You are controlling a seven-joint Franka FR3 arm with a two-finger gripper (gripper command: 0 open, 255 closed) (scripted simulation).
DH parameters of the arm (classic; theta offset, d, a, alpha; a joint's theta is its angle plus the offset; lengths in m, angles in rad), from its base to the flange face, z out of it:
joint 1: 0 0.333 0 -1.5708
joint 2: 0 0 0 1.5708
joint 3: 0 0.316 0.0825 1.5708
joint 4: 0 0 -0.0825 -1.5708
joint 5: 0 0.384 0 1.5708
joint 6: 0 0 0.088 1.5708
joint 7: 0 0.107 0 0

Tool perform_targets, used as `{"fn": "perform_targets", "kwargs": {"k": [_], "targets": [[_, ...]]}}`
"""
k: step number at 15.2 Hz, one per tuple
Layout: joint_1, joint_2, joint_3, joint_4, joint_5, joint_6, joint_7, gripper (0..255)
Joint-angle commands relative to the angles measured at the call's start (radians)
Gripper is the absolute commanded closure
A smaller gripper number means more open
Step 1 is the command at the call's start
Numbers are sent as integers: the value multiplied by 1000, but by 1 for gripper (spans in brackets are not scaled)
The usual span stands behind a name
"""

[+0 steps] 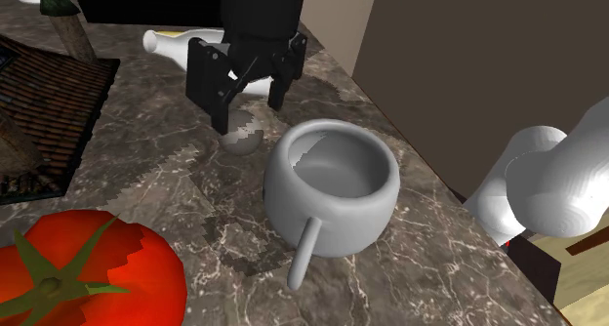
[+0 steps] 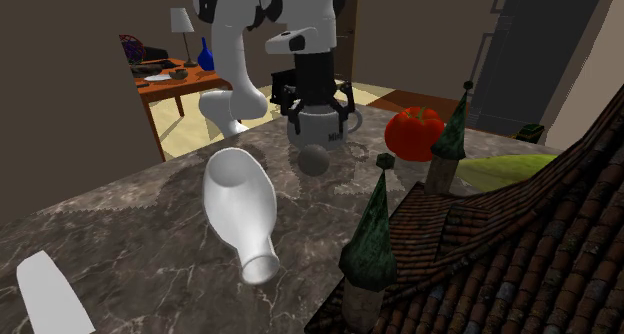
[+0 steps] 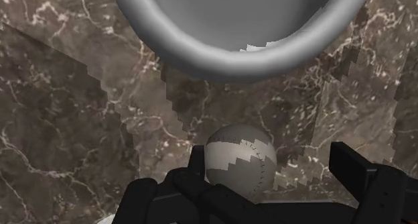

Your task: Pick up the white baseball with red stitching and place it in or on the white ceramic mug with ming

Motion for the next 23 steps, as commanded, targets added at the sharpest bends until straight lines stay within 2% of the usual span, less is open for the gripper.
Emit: {"fn": "perform_targets", "kwargs": {"k": [1, 7, 15, 16, 23], "targets": [[-1, 11, -4, -22, 1, 36, -25, 0], [1, 31, 8, -92, -5, 124, -20, 0], [1, 31, 8, -92, -5, 124, -20, 0], [1, 31, 8, -92, -5, 124, -20, 255], [2, 30, 8, -93, -5, 124, -19, 255]]}}
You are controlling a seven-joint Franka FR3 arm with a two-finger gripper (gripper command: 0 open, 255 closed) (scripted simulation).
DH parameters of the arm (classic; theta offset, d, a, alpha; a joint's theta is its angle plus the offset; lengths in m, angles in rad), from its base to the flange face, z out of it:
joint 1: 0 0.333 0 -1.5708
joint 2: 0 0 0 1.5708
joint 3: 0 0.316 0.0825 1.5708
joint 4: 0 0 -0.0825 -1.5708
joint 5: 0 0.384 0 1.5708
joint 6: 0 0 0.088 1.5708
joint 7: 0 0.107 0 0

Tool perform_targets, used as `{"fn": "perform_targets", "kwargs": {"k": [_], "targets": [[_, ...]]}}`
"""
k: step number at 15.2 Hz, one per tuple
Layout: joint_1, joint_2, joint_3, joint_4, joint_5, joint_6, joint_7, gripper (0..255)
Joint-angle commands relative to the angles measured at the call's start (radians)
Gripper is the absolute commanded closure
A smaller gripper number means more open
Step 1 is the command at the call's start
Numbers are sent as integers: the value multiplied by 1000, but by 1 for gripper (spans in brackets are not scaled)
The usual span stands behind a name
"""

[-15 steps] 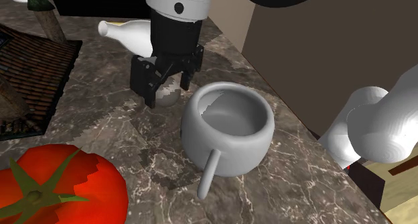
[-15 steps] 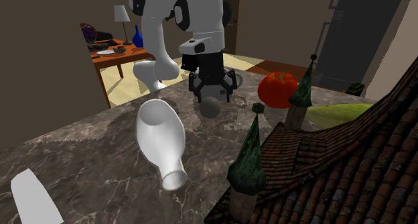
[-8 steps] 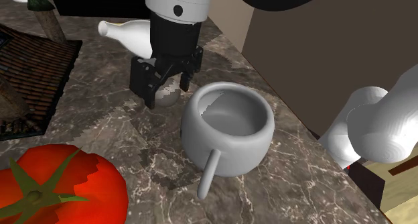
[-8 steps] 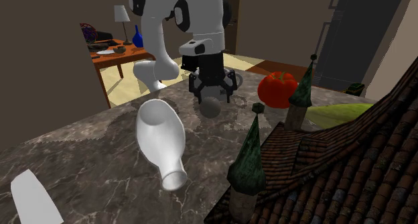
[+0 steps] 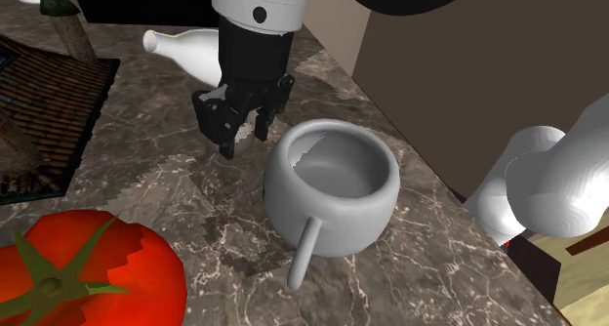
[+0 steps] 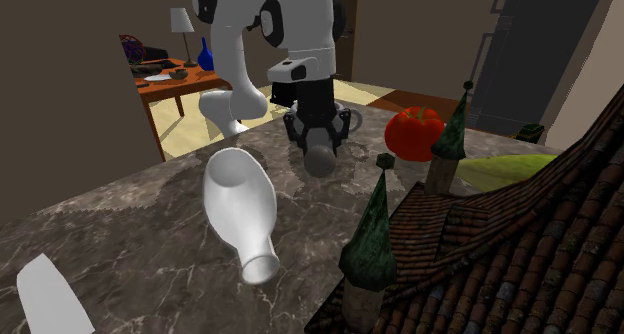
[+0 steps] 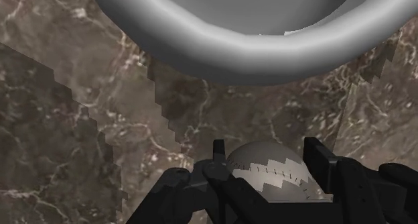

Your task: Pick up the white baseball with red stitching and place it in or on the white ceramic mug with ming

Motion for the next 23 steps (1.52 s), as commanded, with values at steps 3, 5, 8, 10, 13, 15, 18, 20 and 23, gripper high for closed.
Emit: {"fn": "perform_targets", "kwargs": {"k": [3, 5, 8, 10, 13, 15, 18, 20, 23], "targets": [[-1, 0, -2, 12, 0, -13, 0, 255], [-2, -2, -4, 36, -1, -40, 0, 255], [-3, -4, -6, 75, -2, -80, 2, 255], [-4, -4, -8, 102, -3, -107, 3, 255], [-13, 26, 4, 112, -40, -79, 45, 0], [-26, 93, 28, 170, -126, -62, 137, 0], [-29, 198, 49, 268, -265, -57, 275, 0], [-20, 264, 51, 336, -353, -68, 358, 0], [-18, 273, 45, 308, -361, -31, 363, 0]]}}
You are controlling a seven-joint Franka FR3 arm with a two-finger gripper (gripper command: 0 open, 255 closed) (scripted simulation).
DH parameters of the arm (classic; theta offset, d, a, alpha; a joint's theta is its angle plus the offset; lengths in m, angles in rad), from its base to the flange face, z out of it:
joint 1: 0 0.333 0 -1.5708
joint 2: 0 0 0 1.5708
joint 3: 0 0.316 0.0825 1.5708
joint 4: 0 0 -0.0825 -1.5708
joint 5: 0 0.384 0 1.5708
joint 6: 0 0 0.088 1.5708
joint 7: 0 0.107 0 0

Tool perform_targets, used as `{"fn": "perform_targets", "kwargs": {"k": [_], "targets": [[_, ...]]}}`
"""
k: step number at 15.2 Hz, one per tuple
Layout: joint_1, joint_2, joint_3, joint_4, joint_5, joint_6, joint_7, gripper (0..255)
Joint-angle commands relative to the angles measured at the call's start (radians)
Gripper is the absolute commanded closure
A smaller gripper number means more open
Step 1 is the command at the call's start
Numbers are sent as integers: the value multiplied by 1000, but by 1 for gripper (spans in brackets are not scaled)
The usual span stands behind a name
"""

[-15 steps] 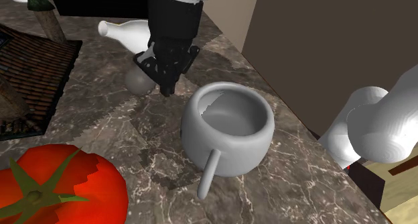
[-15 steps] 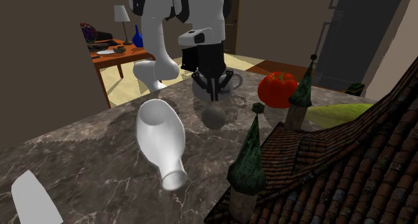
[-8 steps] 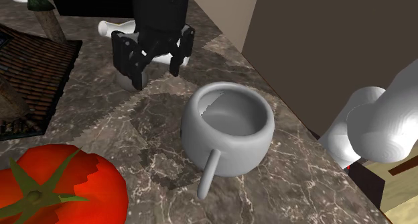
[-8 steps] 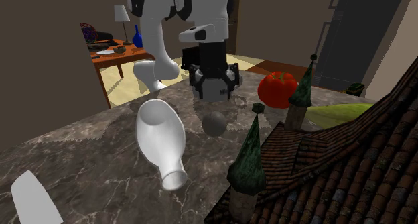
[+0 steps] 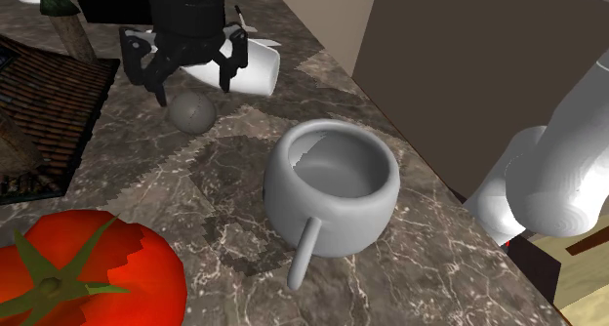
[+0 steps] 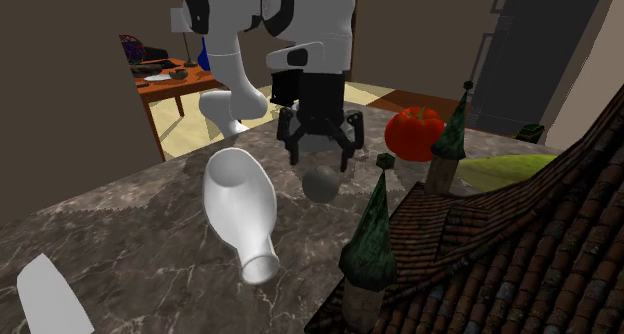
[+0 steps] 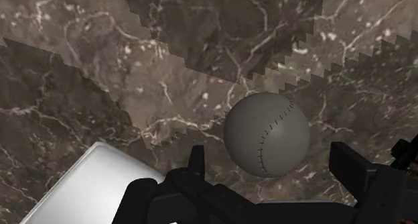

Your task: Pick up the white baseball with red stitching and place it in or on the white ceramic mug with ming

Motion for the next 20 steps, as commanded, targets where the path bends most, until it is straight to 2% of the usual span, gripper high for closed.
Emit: {"fn": "perform_targets", "kwargs": {"k": [1, 5, 13, 14, 20], "targets": [[3, 15, 0, -9, -15, 22, 14, 0], [2, 30, -4, -40, -27, 64, 22, 0], [2, 30, -4, -40, -27, 64, 22, 0], [2, 30, -4, -40, -27, 64, 22, 255], [2, 30, -3, -40, -27, 63, 22, 255]]}}
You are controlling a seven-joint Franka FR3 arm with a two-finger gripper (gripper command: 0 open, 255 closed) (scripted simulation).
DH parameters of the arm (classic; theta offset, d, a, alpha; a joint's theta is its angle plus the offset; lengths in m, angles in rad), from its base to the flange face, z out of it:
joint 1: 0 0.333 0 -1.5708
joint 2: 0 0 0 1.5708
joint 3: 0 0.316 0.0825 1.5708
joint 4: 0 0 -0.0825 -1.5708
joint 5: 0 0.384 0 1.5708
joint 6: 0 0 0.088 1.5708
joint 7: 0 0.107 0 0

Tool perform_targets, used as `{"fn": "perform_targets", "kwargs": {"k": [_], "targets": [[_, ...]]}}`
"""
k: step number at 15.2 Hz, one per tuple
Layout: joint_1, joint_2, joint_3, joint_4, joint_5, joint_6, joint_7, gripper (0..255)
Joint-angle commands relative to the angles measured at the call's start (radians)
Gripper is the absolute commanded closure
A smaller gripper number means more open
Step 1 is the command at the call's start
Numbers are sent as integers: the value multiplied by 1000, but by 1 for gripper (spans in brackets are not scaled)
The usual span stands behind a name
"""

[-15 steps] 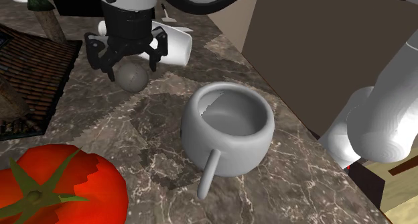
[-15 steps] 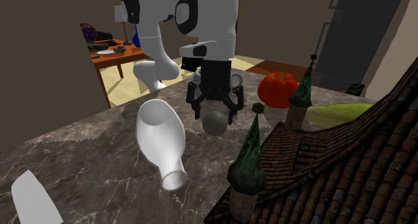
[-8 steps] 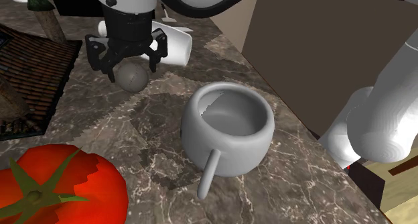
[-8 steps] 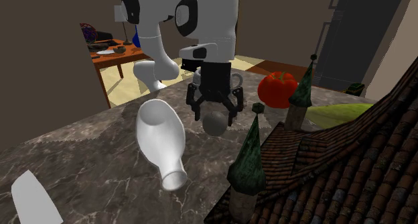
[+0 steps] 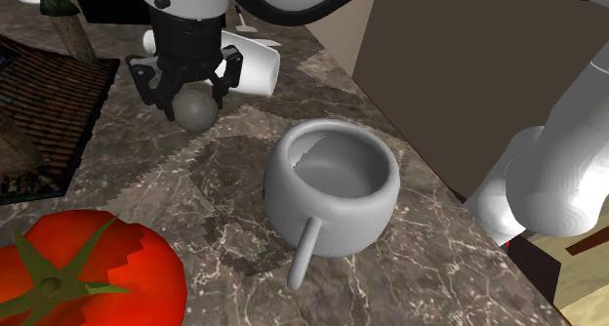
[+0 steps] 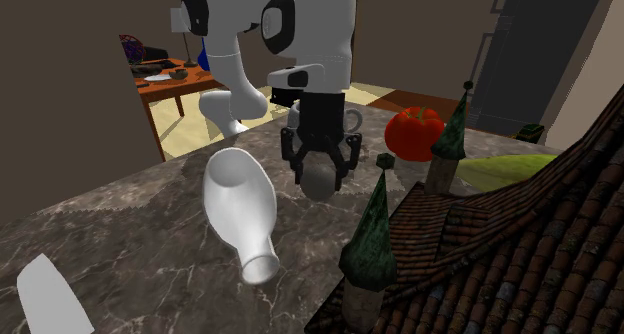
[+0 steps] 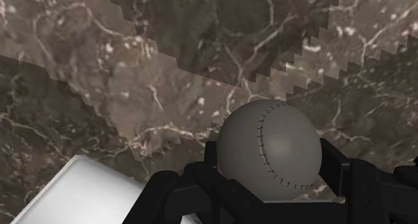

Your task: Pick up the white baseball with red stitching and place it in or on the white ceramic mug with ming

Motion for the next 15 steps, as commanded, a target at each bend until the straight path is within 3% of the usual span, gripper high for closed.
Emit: {"fn": "perform_targets", "kwargs": {"k": [1, 15], "targets": [[0, 0, 0, 0, 0, 0, 0, 255], [8, 4, 6, 164, 9, -159, -25, 255]]}}
